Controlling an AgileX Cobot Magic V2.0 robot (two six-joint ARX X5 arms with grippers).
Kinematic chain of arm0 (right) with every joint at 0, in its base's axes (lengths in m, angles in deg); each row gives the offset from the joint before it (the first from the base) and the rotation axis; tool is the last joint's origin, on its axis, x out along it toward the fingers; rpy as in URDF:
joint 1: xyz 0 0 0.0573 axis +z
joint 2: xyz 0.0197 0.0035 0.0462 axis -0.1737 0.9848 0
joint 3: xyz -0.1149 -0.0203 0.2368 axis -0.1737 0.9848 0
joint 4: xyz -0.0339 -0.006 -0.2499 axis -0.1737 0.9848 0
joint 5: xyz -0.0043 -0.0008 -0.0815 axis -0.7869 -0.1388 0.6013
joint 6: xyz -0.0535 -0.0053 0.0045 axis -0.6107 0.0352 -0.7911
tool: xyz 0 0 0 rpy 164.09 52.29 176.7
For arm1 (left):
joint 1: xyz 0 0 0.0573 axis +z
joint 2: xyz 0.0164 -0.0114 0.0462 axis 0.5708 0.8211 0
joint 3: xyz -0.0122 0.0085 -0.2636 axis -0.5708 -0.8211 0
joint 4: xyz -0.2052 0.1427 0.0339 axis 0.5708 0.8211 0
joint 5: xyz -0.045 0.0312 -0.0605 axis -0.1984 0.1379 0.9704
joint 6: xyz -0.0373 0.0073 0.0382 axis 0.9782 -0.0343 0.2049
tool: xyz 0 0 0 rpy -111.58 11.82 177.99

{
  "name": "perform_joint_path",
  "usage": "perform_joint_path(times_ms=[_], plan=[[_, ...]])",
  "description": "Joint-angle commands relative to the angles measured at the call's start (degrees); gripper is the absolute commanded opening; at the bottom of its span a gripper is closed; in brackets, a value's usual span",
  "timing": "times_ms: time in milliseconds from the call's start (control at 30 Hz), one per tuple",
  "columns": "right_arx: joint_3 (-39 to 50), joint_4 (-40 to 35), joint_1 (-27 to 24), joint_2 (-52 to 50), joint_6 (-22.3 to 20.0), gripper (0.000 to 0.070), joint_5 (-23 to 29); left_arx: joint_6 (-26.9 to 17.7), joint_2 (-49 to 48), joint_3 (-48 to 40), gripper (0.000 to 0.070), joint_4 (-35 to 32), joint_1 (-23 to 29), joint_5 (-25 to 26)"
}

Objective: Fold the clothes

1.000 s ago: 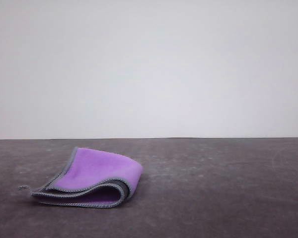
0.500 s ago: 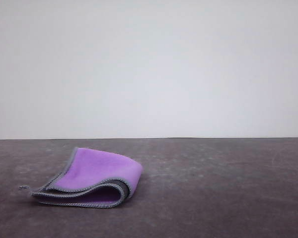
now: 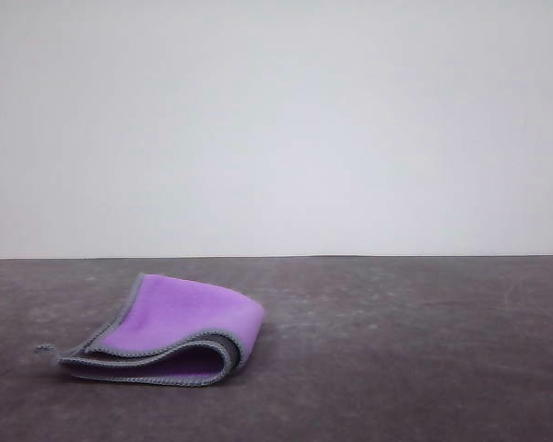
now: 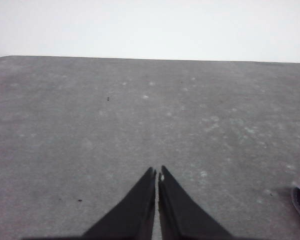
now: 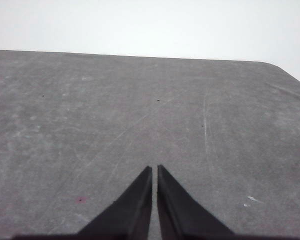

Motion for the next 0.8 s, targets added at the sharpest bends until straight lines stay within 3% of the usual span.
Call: perform_joint_path(times_ms=[0, 767], plan=[[0.2, -0.6, -0.1, 0.1, 0.9, 0.0016, 0.0, -0.4, 0.0, -1.1, 0.0000, -0.6, 0.0, -0.2], [0.2, -0.6, -0.1, 0.1, 0.9, 0.0016, 0.0, -0.4, 0.0, -1.1, 0.0000, -0.6, 0.0, -0.2]])
